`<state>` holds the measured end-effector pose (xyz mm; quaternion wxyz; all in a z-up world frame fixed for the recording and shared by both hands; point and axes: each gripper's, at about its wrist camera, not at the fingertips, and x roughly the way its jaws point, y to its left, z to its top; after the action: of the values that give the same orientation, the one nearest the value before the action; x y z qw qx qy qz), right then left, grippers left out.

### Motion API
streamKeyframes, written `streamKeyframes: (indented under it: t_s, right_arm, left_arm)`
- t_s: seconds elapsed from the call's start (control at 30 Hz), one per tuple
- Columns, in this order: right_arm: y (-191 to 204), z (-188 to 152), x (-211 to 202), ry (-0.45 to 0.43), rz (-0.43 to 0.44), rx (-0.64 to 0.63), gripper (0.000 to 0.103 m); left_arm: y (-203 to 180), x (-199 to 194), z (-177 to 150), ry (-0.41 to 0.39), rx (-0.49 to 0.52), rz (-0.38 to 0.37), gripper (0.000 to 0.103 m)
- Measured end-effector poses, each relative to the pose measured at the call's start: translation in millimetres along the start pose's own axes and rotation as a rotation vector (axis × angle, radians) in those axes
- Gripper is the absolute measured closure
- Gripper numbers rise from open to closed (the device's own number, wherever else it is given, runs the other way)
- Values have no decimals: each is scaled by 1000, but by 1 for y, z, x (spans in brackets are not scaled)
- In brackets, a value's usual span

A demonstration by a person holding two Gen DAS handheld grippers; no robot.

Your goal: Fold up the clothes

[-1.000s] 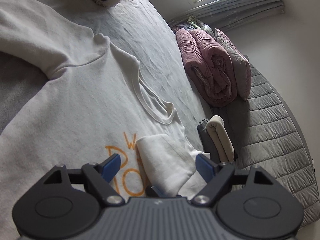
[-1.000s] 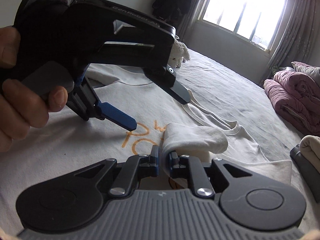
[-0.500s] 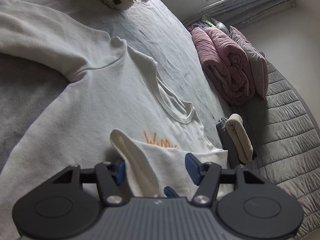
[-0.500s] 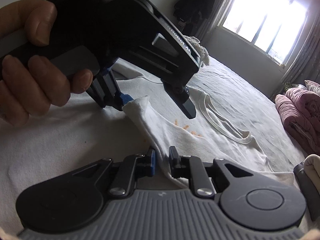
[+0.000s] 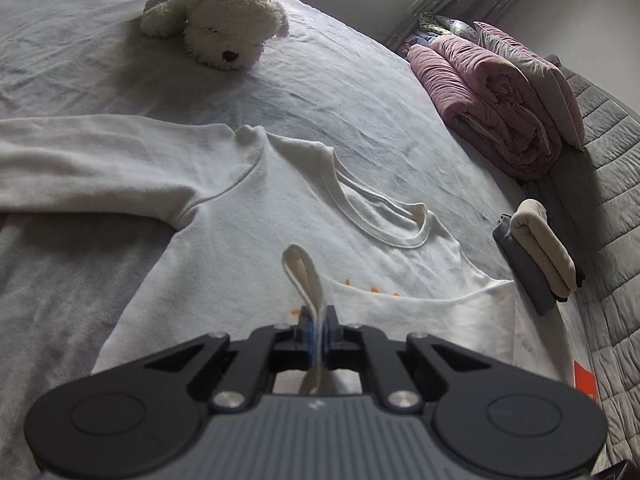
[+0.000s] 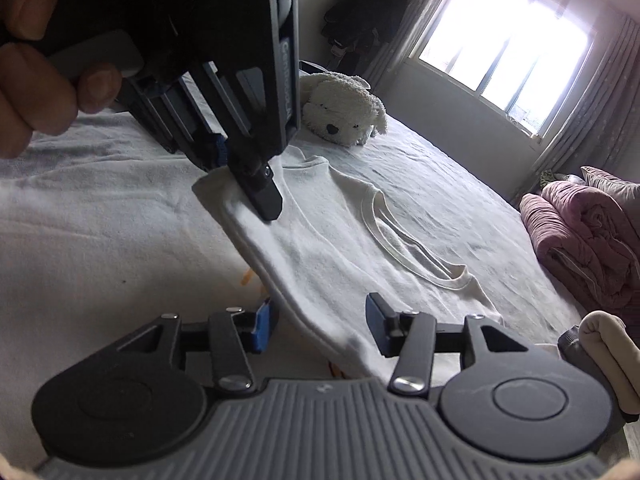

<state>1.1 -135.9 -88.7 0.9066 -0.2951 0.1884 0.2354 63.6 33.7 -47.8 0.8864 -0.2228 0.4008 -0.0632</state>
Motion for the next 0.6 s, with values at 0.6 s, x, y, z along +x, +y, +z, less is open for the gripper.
streamKeyframes:
  t_s: [0.6]
  right_arm:
    - [-106, -41, 41, 139, -393, 265, 48]
  left_arm:
    - [13, -7, 51, -271, 243, 167, 99]
